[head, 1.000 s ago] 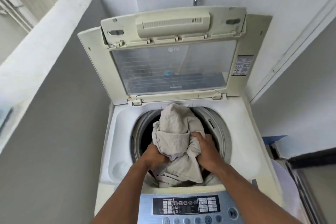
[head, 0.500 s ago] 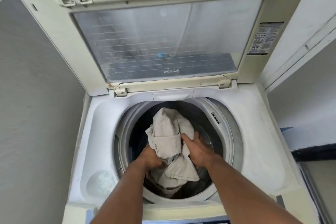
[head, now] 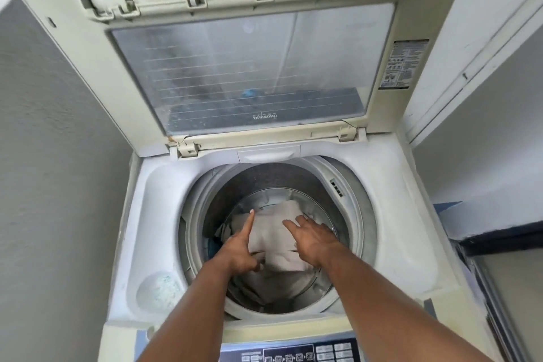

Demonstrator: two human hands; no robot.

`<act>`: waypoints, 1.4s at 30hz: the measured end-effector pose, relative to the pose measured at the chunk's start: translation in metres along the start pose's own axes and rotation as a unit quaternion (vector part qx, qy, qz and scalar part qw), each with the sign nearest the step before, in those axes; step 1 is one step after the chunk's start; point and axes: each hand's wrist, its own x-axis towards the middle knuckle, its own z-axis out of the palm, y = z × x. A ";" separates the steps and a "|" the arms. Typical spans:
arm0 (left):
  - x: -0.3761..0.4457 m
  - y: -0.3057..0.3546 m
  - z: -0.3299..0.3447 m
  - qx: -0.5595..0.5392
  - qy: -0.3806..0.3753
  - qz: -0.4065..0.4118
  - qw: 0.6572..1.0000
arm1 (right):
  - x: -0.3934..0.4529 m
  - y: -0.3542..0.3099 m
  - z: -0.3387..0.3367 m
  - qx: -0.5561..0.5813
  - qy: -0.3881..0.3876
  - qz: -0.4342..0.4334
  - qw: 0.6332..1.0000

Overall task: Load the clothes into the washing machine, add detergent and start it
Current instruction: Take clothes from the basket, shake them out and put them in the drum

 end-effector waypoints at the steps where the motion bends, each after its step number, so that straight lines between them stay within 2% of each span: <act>1: -0.006 0.005 -0.003 0.011 0.012 0.007 1.000 | -0.006 -0.001 -0.005 0.002 0.022 0.003 1.000; 8: -0.066 0.044 -0.010 0.113 0.190 0.078 0.972 | -0.071 -0.017 -0.051 0.046 0.148 -0.013 0.988; 12: -0.110 0.073 -0.018 0.156 0.242 0.106 0.952 | -0.111 -0.025 -0.088 0.031 0.196 -0.016 0.980; 17: -0.149 0.109 -0.033 0.159 0.311 0.139 0.927 | -0.152 -0.034 -0.132 0.005 0.239 0.000 0.971; 19: -0.168 0.130 -0.041 0.163 0.330 0.151 0.917 | -0.171 -0.038 -0.149 0.002 0.280 0.008 0.960; 21: -0.183 0.149 -0.049 0.165 0.345 0.168 0.909 | -0.183 -0.038 -0.164 0.000 0.282 0.006 0.959; 26: -0.221 0.195 -0.077 0.185 0.389 0.220 0.875 | -0.222 -0.033 -0.203 -0.026 0.350 0.007 0.936; 28: -0.230 0.211 -0.089 0.196 0.423 0.244 0.850 | -0.235 -0.028 -0.220 -0.028 0.374 0.026 0.927; 35: -0.250 0.262 -0.096 0.223 0.449 0.275 0.820 | -0.275 -0.002 -0.254 -0.032 0.440 0.023 0.897; 42: -0.248 0.316 -0.075 0.226 0.426 0.338 0.808 | -0.321 0.054 -0.249 -0.019 0.478 0.103 0.872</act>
